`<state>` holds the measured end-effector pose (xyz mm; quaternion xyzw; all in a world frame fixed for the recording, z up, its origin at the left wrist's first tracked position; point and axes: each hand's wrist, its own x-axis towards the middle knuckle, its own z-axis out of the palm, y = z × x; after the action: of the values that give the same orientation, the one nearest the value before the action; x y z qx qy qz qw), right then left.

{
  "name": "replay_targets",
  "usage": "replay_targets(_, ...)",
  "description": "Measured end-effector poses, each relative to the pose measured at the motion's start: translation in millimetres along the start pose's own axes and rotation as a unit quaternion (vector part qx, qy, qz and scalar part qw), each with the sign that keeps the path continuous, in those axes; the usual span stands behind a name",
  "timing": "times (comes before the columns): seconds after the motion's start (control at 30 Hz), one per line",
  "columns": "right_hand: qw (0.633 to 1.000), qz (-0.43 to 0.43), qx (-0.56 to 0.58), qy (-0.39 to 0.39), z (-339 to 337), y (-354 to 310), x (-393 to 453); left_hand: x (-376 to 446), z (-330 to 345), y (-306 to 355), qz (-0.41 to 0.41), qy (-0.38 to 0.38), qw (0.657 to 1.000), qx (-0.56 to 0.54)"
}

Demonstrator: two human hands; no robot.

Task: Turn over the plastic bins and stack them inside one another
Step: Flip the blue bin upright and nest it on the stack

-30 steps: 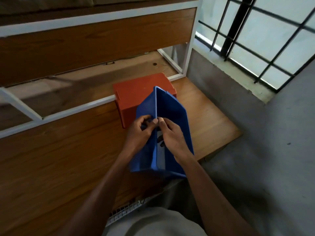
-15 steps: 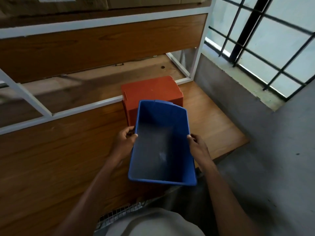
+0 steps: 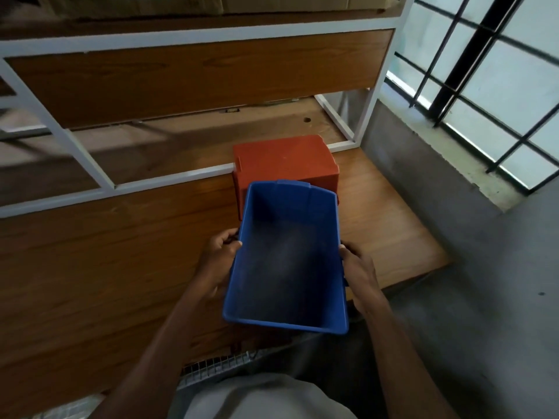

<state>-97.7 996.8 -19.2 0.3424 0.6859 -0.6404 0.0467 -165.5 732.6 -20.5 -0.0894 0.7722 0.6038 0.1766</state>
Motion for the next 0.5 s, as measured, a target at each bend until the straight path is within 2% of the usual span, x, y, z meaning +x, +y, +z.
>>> replay_targets(0.27, 0.994, -0.053, -0.044, -0.082, 27, -15, -13, -46, -37, -14, -0.038, 0.079, 0.992, -0.087)
replay_targets(0.5, 0.970, -0.091, -0.105, -0.202, 104, -21, -44, -118, -99, -49, -0.019, 0.237, 0.959, -0.152)
